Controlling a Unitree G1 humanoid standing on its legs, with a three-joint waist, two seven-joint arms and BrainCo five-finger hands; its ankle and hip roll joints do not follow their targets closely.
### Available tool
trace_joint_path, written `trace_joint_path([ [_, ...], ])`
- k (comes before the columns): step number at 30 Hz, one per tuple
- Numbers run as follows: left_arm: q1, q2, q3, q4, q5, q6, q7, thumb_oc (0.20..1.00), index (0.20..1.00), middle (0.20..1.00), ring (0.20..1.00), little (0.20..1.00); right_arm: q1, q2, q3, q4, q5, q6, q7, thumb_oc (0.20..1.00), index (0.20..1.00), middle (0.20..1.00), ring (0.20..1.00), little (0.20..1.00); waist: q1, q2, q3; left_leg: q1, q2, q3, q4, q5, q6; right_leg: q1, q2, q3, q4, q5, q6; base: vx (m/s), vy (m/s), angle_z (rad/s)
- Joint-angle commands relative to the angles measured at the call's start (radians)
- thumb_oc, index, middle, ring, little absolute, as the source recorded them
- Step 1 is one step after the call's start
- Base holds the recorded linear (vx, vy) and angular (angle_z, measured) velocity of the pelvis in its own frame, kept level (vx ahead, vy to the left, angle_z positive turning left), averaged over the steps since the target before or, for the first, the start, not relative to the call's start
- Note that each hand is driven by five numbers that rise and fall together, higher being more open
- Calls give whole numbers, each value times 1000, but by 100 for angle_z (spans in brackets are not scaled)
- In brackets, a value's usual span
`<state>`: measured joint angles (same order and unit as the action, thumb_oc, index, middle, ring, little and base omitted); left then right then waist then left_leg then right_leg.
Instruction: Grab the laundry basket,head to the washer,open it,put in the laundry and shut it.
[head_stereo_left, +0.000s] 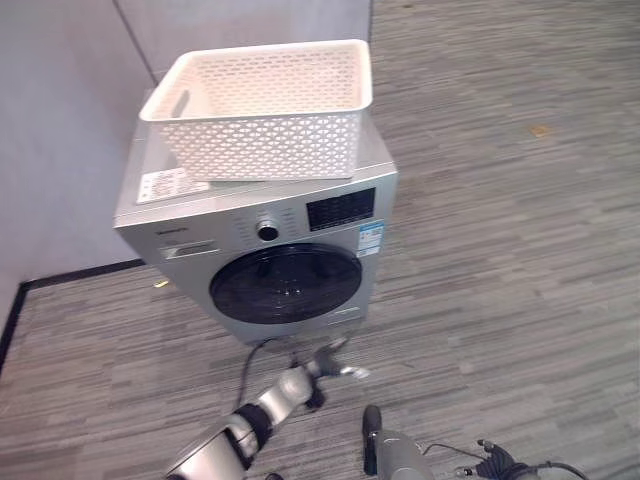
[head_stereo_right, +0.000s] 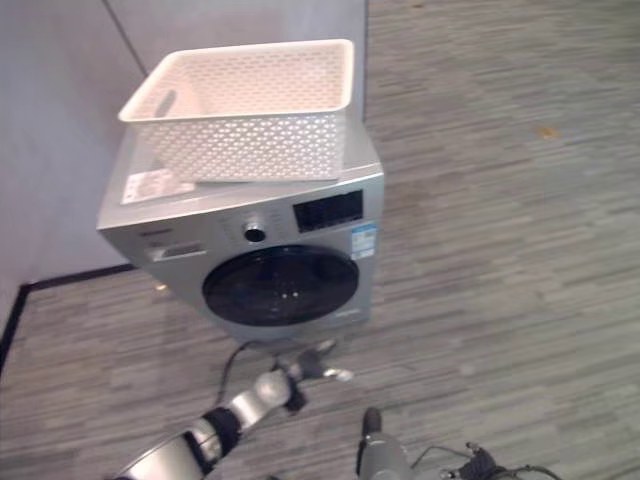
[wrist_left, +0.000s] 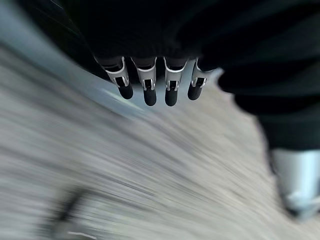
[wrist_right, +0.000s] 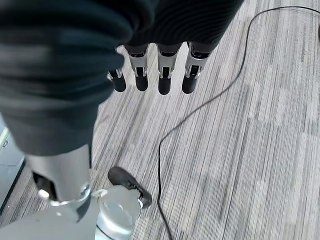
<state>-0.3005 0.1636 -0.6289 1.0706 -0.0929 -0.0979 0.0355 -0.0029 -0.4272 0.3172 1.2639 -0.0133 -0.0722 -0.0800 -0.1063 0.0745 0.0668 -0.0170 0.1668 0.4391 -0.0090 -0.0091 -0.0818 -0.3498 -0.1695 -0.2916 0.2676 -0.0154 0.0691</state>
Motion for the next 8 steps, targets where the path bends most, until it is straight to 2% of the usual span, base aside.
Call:
trace_joint_path([
  [1, 16, 11, 94, 37, 121, -15, 6, 1000, 1000, 1000, 1000, 1000, -70, 62, -27, 78, 45, -12, 26, 1000, 1000, 1000, 1000, 1000, 32, -77, 18, -34, -16, -66, -78, 152, -40, 212, -64, -4, -355, 226, 128, 54, 46, 54],
  [2, 16, 11, 94, 36, 121, -15, 7, 1000, 1000, 1000, 1000, 1000, -70, 62, -26, 78, 45, -13, 26, 1000, 1000, 1000, 1000, 1000, 31, -77, 19, -33, -17, -67, -78, 152, -40, 213, -64, -4, -355, 226, 128, 77, 49, 50],
  [4, 62, 41, 171, 110, 142, -8, 10, 1000, 1000, 1000, 1000, 1000, -68, 70, -40, 78, 45, -13, 36, 1000, 1000, 1000, 1000, 1000, 45, -76, 7, -12, -25, -73, -78, 142, -36, 243, -74, -17, -355, 224, 133, 59, 48, 24],
  [8, 116, 60, 251, 213, 197, -5, 30, 1000, 1000, 1000, 1000, 1000, -66, 86, -65, 79, 59, -16, 45, 1000, 1000, 1000, 1000, 1000, 63, -78, -22, 10, -38, -81, -78, 127, -29, 273, -88, -26, -355, 220, 139, 39, 55, 7],
])
